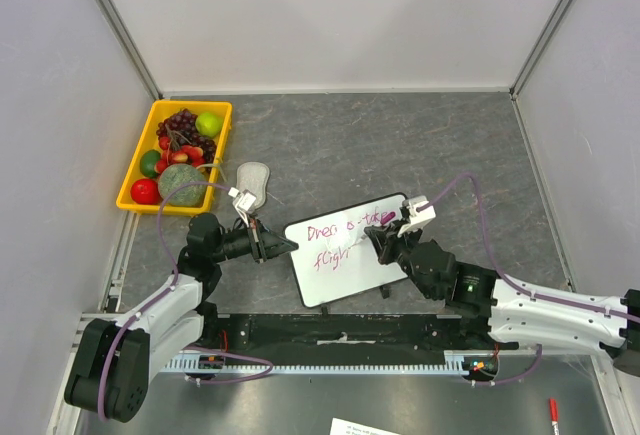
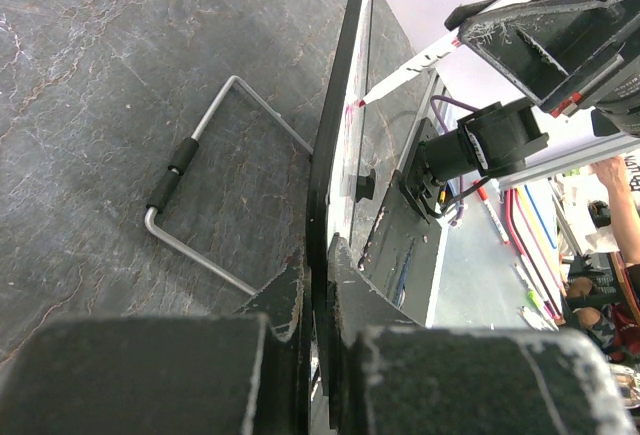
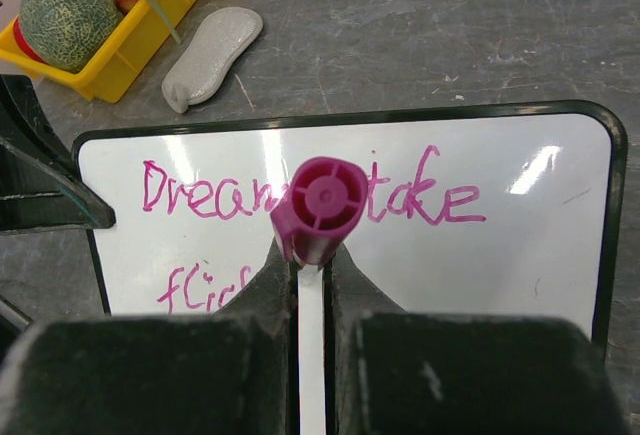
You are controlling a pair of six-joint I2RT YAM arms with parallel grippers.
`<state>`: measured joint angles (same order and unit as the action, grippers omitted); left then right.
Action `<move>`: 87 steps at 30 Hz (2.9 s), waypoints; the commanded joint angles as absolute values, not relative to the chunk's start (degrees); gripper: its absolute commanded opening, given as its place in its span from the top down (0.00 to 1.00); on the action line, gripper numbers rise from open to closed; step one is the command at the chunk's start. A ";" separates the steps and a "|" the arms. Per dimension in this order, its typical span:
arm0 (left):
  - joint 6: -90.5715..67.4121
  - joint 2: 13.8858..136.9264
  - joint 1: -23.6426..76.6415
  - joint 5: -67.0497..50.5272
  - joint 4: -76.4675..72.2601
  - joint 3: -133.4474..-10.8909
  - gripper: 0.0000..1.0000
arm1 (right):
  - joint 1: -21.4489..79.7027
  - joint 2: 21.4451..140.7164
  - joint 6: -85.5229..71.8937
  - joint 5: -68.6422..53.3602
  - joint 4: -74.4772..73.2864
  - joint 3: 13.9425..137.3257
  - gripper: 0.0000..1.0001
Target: Write a sentence on the whiteboard
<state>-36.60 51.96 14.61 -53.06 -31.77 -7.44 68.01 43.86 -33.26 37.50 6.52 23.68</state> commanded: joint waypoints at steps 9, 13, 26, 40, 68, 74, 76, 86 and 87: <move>-32.17 51.94 14.68 -52.38 -32.70 -7.47 0.98 | 67.59 40.70 -32.70 39.99 4.57 24.96 1.00; -32.17 52.03 14.68 -52.29 -32.87 -7.56 0.98 | 67.59 39.64 -32.43 39.73 5.53 25.84 1.00; -32.17 51.94 14.68 -52.30 -32.96 -7.47 0.98 | 67.50 45.17 -32.25 39.02 11.42 26.28 1.00; -32.25 51.94 14.68 -52.30 -32.96 -7.47 0.98 | 67.41 45.35 -34.19 37.09 7.65 22.94 1.00; -32.25 51.94 14.68 -52.38 -32.87 -7.47 0.98 | 67.41 39.73 -35.60 37.09 0.18 21.35 1.00; -32.17 51.77 14.68 -52.29 -32.78 -7.47 0.98 | 67.41 39.82 -33.49 37.09 0.09 25.22 1.00; -32.17 51.77 14.68 -52.29 -32.87 -7.47 0.98 | 67.41 39.46 -32.96 37.26 0.17 26.01 1.00; -32.17 51.77 14.68 -52.38 -32.78 -7.47 0.98 | 67.24 39.55 -30.32 37.62 0.09 28.04 1.00; -32.25 51.68 14.68 -52.38 -32.87 -7.47 0.98 | 67.15 39.46 -30.32 37.44 0.09 27.95 1.00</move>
<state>-36.60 51.96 14.59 -53.06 -31.81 -7.44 67.59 39.81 -31.86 36.05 0.19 25.93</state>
